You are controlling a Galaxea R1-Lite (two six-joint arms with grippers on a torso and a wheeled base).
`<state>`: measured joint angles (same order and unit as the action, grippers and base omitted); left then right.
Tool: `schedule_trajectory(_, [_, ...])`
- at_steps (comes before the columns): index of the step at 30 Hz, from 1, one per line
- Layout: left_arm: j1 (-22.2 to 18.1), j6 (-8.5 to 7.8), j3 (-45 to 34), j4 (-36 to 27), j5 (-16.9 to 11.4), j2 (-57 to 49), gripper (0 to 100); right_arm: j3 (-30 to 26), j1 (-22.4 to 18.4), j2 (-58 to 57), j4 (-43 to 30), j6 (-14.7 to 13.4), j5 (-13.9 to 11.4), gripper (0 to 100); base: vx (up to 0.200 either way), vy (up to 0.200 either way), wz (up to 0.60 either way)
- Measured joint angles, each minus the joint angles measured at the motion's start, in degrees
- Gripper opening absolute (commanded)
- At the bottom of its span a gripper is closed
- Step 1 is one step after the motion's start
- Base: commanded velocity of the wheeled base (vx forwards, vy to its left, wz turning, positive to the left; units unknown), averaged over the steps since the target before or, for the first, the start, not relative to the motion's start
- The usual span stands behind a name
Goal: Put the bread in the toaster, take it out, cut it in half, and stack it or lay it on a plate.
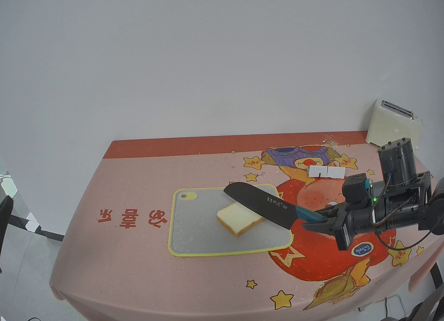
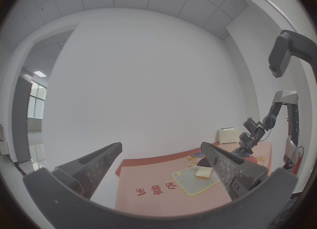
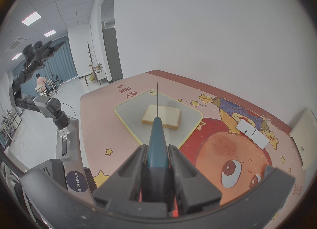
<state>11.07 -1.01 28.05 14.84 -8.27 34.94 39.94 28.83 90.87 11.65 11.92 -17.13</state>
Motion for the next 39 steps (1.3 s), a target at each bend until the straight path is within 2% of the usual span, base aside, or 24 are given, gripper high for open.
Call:
schedule_trajectory(1, [0.4,-0.07,1.3,0.9,-0.4,2.9,100,0.1,0.0,0.1,0.2,-0.2,0.0,0,0.0,0.0,0.0])
schedule_trajectory(2, [0.7,-0.13,2.3,1.7,-0.9,5.5,0,0.2,0.1,0.2,0.3,-0.4,0.0,0,0.0,0.0,0.0])
schedule_trajectory(12, [3.7,-0.54,11.7,15.4,-5.8,33.6,0,1.1,0.7,1.0,1.5,-2.1,0.2,0,0.0,0.0,0.0])
schedule_trajectory(19, [7.4,-0.57,18.8,21.4,-10.4,49.9,0,3.0,1.9,2.0,1.9,-7.2,0.5,0,0.0,0.0,0.0])
schedule_trajectory(23, [8.6,-0.55,22.4,23.4,-11.2,56.6,0,3.5,2.4,2.5,2.0,-8.1,1.1,0,0.0,0.0,0.0])
schedule_trajectory(28, [10.4,-0.46,24.7,25.9,-11.7,63.1,0,3.8,3.3,3.6,2.1,-8.3,4.9,0,0.0,0.0,0.0])
schedule_trajectory(34, [11.9,-0.51,25.4,27.5,-11.9,68.2,0,4.0,4.6,5.1,2.2,-8.3,6.3,0,0.0,0.0,0.0])
schedule_trajectory(36, [12.8,-0.49,25.7,28.2,-11.9,70.4,0,3.9,5.6,5.5,2.2,-8.3,8.7,0,0.0,0.0,0.0])
schedule_trajectory(39, [13.3,-0.51,26.0,28.2,-11.8,71.9,0,3.7,6.3,5.8,2.1,-8.3,9.7,0,0.0,0.0,0.0])
